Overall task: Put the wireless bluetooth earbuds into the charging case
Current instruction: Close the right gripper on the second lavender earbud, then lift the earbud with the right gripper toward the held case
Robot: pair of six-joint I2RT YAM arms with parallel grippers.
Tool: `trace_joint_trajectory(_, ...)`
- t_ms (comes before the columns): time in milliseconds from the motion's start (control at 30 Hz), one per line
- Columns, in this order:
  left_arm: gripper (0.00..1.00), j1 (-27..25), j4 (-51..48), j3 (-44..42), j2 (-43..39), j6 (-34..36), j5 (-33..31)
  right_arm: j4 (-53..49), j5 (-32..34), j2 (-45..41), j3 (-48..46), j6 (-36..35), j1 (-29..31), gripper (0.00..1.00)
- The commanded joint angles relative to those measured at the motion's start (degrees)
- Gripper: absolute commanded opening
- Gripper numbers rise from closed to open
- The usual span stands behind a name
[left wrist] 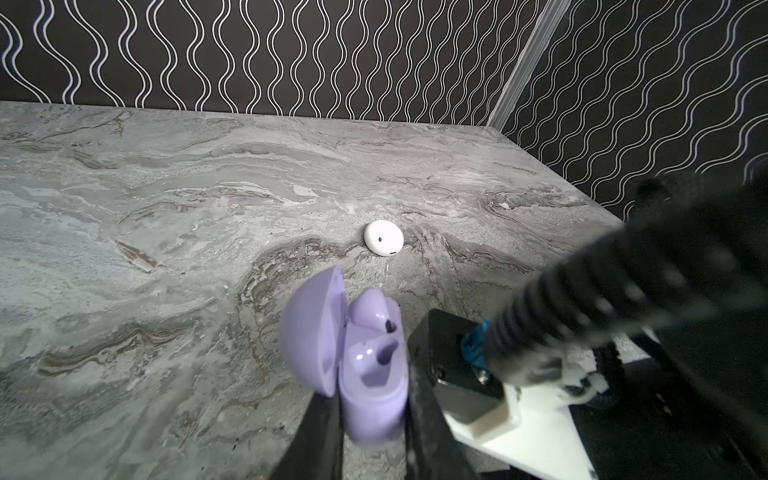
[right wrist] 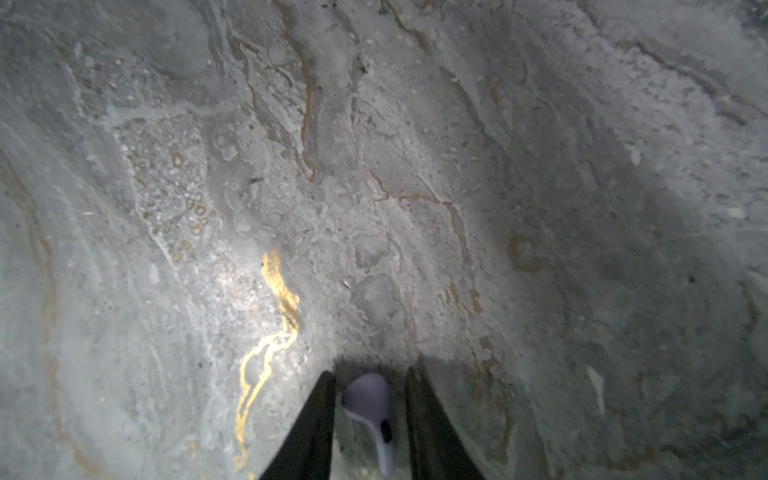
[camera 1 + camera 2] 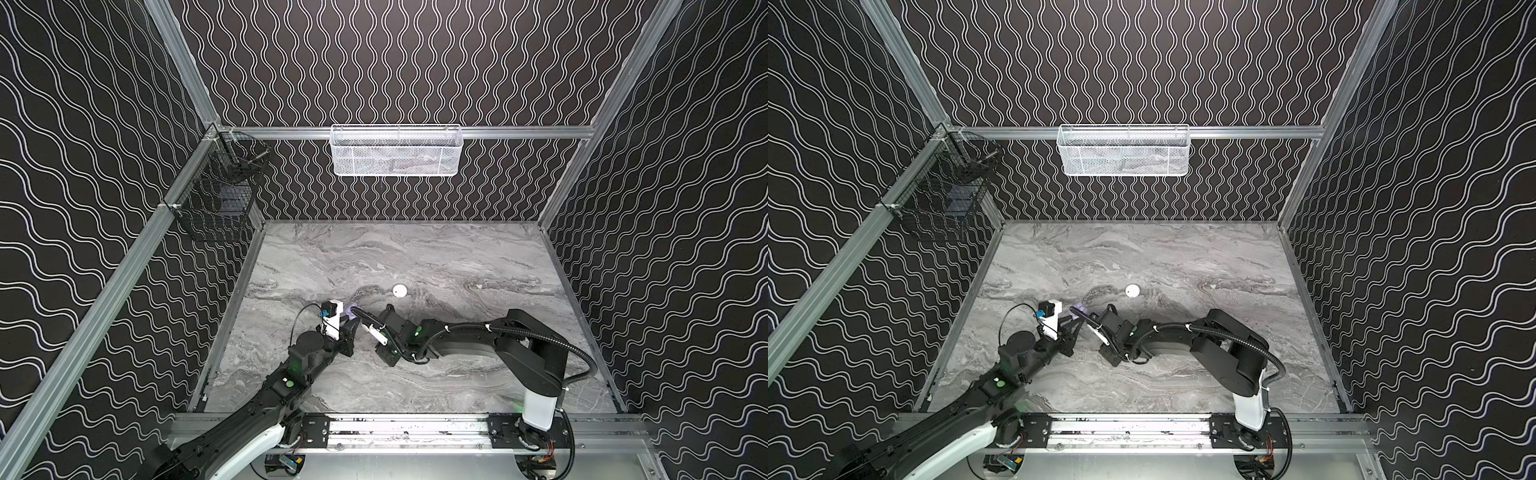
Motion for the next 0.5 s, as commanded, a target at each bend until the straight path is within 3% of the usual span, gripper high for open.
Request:
trace_joint_trajectory(0,0.00,0.2,2.0,-0.1,0.1,-0.2,0.5,-1.1,0.3,0.2,0.3,-0.7,-0.1,0.31)
trace_joint_trajectory(467,0.00,0.4,1.9,-0.1,0.0,-0.3,0.6,-2.0,0.3,0.2,0.6,-0.7,-0.1,0.26)
